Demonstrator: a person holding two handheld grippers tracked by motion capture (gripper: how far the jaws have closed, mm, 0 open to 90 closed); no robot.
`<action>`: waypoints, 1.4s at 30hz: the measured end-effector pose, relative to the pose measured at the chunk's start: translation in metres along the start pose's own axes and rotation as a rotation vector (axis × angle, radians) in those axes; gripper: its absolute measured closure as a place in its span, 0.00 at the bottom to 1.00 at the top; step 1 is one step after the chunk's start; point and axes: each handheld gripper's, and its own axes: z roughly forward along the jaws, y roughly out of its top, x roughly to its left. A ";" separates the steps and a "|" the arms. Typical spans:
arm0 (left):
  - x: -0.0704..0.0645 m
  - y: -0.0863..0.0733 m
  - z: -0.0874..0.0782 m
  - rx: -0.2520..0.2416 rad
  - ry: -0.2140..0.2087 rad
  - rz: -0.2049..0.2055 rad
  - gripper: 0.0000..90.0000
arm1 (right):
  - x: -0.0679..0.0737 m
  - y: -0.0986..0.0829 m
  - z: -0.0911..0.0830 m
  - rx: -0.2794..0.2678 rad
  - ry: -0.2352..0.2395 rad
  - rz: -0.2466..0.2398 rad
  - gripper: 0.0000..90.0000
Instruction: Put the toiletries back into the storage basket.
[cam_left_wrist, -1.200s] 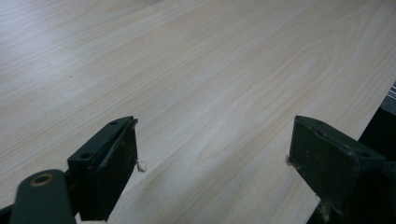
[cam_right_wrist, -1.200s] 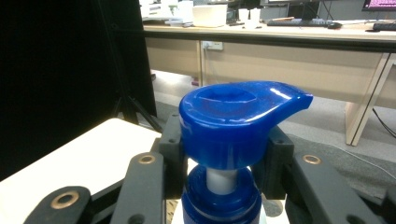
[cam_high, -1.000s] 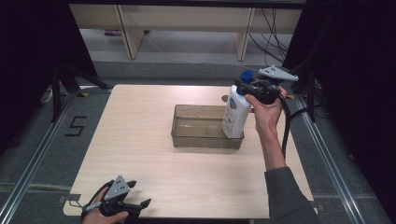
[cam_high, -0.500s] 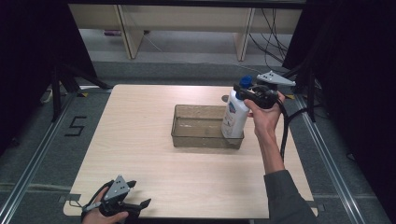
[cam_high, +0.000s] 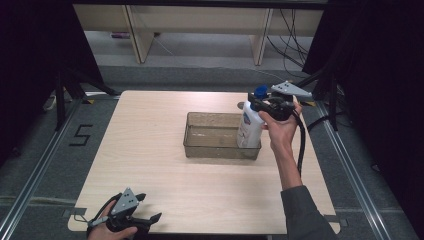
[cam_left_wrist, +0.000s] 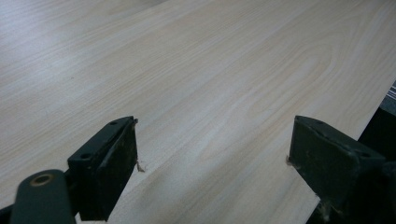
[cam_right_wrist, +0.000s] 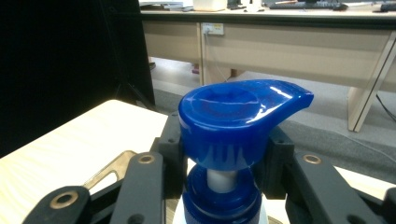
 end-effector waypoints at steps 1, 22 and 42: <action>0.000 0.000 0.000 0.008 -0.002 0.008 0.17 | 0.001 0.000 0.000 -0.005 0.000 -0.011 0.68; 0.001 0.000 0.001 0.008 0.000 -0.004 0.17 | 0.005 -0.011 0.000 -0.018 -0.016 0.038 0.55; 0.000 0.000 0.002 0.004 -0.002 -0.008 0.17 | 0.012 -0.012 -0.016 -0.055 -0.016 0.083 0.33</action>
